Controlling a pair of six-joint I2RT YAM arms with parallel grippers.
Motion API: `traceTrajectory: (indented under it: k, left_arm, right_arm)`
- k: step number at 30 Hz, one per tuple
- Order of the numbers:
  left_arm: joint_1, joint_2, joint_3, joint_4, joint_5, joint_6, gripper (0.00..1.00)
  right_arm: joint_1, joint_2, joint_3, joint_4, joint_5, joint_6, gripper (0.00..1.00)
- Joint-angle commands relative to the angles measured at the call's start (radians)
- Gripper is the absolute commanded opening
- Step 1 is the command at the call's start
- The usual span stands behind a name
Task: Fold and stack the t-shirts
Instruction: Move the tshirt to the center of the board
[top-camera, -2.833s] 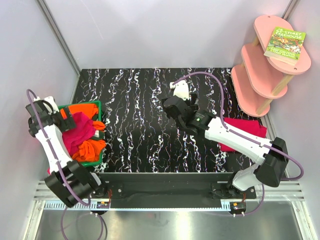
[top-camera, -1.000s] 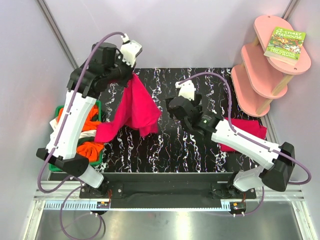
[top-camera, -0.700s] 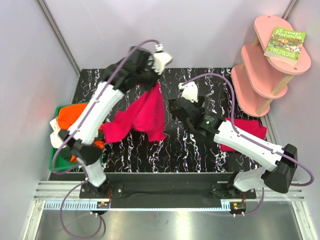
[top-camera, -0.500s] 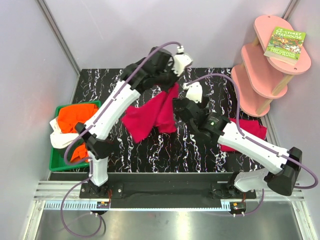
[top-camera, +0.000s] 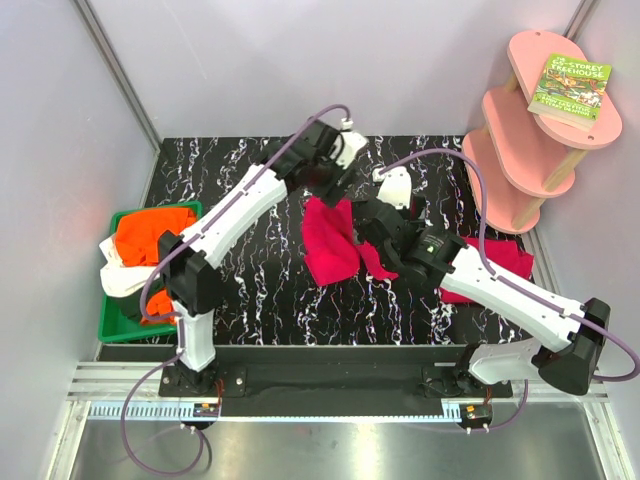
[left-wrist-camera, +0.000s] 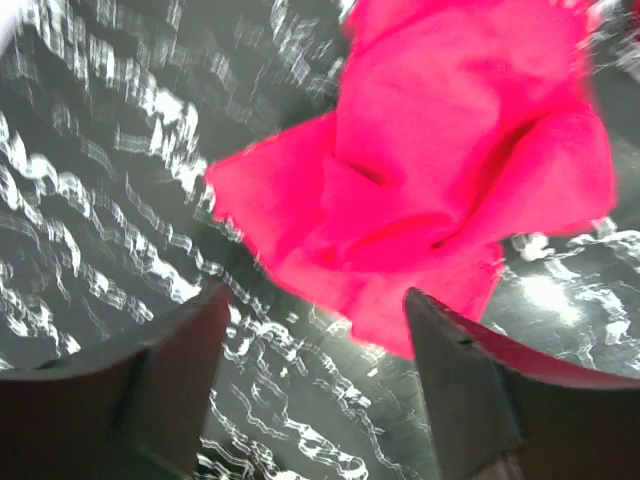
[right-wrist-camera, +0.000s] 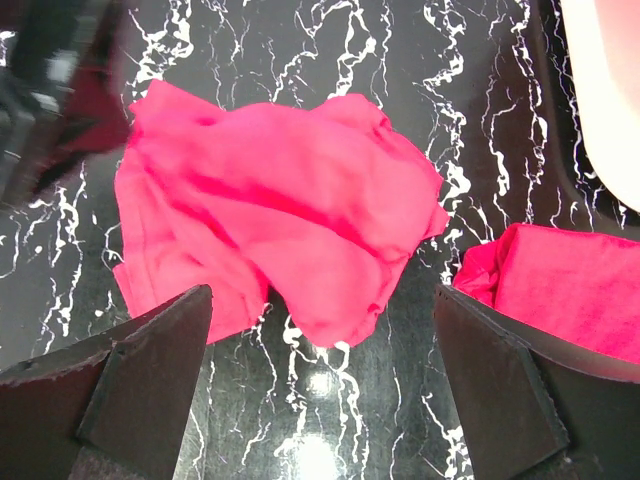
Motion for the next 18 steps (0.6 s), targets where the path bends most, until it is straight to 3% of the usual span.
traceTrajectory:
  k: [1, 10, 15, 18]
  left_arm:
    - [0.071, -0.162, -0.145, 0.108, -0.018, -0.034, 0.80]
    - [0.094, -0.368, -0.613, 0.252, 0.079, -0.063, 0.82]
    - [0.092, -0.392, -0.725, 0.269, 0.083, -0.075, 0.81]
    - [0.092, -0.421, -0.779, 0.300, 0.082, -0.080, 0.82]
  right_arm:
    - [0.003, -0.011, -0.007, -0.013, 0.029, 0.022, 1.00]
    - [0.001, 0.072, -0.039, -0.016, 0.002, 0.049, 0.99]
    - [-0.026, 0.171, -0.038, -0.018, -0.084, 0.089, 0.82]
    - [-0.066, 0.219, -0.061, -0.021, -0.155, 0.155, 0.82]
